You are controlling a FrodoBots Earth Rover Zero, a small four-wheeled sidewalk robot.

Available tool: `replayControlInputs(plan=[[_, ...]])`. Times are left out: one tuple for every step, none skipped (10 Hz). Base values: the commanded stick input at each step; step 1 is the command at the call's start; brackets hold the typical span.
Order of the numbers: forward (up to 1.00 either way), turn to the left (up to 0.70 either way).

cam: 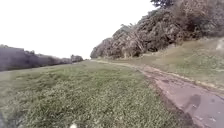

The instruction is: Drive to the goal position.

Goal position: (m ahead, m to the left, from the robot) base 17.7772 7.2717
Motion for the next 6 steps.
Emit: replayControlInputs(plan=[[0.04,0.00],[0.04,0.00],[0.04,0.00],[0.04,0.00],[0.04,0.00],[0.05,0.00]])
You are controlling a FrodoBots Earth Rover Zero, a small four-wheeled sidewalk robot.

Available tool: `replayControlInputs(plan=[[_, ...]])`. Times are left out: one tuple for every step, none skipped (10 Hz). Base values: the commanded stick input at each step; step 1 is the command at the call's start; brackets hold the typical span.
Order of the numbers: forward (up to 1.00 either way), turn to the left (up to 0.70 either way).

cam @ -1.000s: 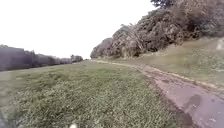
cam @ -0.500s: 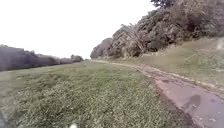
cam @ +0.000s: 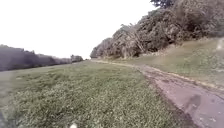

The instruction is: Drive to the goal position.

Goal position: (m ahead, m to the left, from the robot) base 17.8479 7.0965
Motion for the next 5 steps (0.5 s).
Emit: replayControlInputs(plan=[[0.04,0.00],[0.04,0.00],[0.05,0.00],[0.04,0.00],[0.04,0.00]])
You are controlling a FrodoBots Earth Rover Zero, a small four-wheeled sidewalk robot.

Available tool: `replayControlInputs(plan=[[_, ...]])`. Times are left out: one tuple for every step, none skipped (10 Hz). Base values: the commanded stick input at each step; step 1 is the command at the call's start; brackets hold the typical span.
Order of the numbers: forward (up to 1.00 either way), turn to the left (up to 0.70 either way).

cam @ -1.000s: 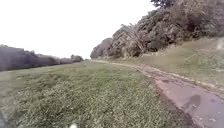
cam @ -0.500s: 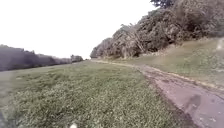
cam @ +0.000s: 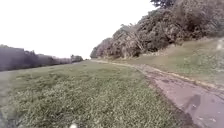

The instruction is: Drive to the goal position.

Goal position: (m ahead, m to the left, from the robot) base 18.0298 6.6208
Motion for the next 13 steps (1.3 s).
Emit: replayControlInputs(plan=[[0.04,0.00],[0.05,0.00],[0.04,0.00],[0.05,0.00],[0.04,0.00],[0.04,0.00],[0.04,0.00],[0.05,0.00],[0.04,0.00],[0.04,0.00],[0.04,0.00],[0.05,0.00],[0.04,0.00]])
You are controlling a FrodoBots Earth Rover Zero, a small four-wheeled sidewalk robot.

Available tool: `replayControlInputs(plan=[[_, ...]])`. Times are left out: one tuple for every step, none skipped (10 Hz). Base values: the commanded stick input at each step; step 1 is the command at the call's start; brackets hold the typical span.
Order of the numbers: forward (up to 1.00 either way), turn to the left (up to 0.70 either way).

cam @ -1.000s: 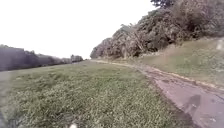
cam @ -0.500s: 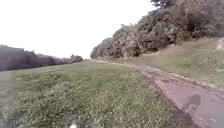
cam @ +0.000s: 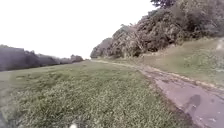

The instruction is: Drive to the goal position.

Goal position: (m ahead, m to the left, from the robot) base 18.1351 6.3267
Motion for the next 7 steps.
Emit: replayControlInputs(plan=[[0.05,0.00],[0.05,0.00],[0.04,0.00],[0.05,0.00],[0.05,0.00],[0.04,0.00],[0.04,0.00]])
